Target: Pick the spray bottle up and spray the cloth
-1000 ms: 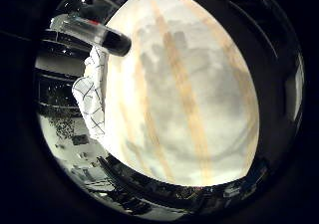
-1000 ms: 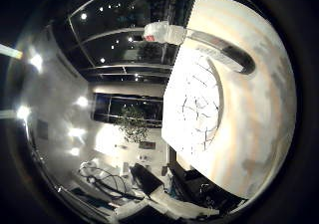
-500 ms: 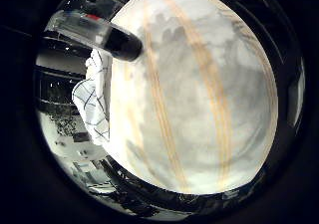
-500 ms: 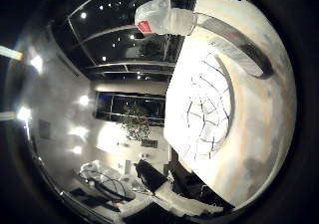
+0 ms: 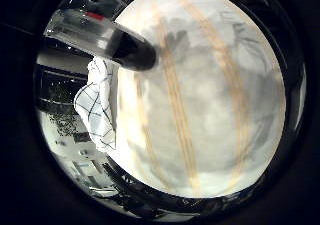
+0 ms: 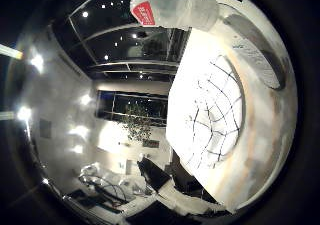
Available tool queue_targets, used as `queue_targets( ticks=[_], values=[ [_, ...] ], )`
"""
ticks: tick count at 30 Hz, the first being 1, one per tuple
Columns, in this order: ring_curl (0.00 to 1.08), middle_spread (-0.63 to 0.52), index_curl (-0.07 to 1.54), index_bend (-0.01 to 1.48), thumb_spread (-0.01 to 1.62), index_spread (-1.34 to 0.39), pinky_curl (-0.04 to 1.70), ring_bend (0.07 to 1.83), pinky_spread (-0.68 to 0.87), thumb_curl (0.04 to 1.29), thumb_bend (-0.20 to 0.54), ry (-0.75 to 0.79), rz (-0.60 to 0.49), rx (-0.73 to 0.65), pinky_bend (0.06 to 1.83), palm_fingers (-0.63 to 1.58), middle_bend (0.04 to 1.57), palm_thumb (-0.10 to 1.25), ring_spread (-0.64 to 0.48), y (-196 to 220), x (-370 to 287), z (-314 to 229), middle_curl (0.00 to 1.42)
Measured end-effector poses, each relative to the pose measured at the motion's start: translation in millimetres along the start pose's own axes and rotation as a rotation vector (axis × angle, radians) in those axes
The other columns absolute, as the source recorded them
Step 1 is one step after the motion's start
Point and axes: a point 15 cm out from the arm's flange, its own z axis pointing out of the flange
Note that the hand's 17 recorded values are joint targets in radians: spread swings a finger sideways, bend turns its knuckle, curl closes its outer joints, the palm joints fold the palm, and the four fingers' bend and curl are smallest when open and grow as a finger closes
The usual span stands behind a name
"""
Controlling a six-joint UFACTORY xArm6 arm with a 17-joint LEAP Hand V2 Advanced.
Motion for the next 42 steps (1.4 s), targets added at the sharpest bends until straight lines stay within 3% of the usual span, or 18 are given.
queue_targets(
  ticks=[9,15,20,21,23,27,29,33,36,39,42],
  values=[
    [0.26,0.22,0.25,0.15,0.87,-0.14,0.30,0.42,0.40,0.31,-0.032,-0.018,0.009,-0.005,0.47,0.05,0.25,0.37,0.21,-9,1,22,0.33],
    [0.26,0.17,0.26,0.16,0.88,-0.11,0.28,0.46,0.37,0.31,-0.031,-0.023,0.015,0.005,0.41,0.19,0.32,0.39,0.18,-20,7,28,0.35],
    [0.32,0.01,0.27,0.17,0.90,-0.18,0.26,0.72,0.18,0.32,-0.020,-0.040,0.033,0.042,0.44,0.65,0.48,0.48,0.02,-30,13,31,0.41],
    [0.33,-0.02,0.27,0.17,0.90,-0.20,0.26,0.78,0.12,0.32,-0.022,-0.047,0.037,0.059,0.48,0.74,0.50,0.49,-0.02,-33,13,31,0.42],
    [0.39,-0.10,0.30,0.19,0.92,-0.28,0.33,0.90,-0.13,0.32,-0.019,-0.065,0.042,0.090,0.75,1.10,0.60,0.54,-0.13,-38,13,30,0.48],
    [0.47,-0.13,0.45,0.45,0.92,-0.34,0.45,1.02,-0.30,0.32,-0.020,-0.096,0.048,0.108,0.97,1.36,0.87,0.61,-0.19,-40,11,32,0.59],
    [0.51,-0.11,0.57,0.70,0.92,-0.32,0.51,1.12,-0.29,0.33,-0.017,-0.129,0.053,0.105,1.08,1.38,0.99,0.66,-0.19,-41,7,34,0.63],
    [0.56,-0.09,0.69,0.98,0.94,-0.25,0.61,1.30,-0.24,0.33,-0.017,-0.189,0.063,0.097,1.21,1.31,1.15,0.73,-0.17,-43,-2,36,0.66],
    [0.58,-0.08,0.71,1.07,0.93,-0.22,0.68,1.36,-0.21,0.36,-0.001,-0.212,0.066,0.095,1.25,1.27,1.22,0.83,-0.16,-44,-7,35,0.66],
    [0.59,-0.07,0.72,1.12,0.90,-0.19,0.76,1.41,-0.18,0.46,0.041,-0.217,0.054,0.087,1.27,1.22,1.27,1.03,-0.16,-44,-12,34,0.66],
    [0.59,-0.07,0.72,1.14,0.83,-0.18,0.82,1.43,-0.17,0.55,0.025,-0.219,0.038,0.088,1.25,1.20,1.31,1.10,-0.15,-48,-19,30,0.64]
  ],
)
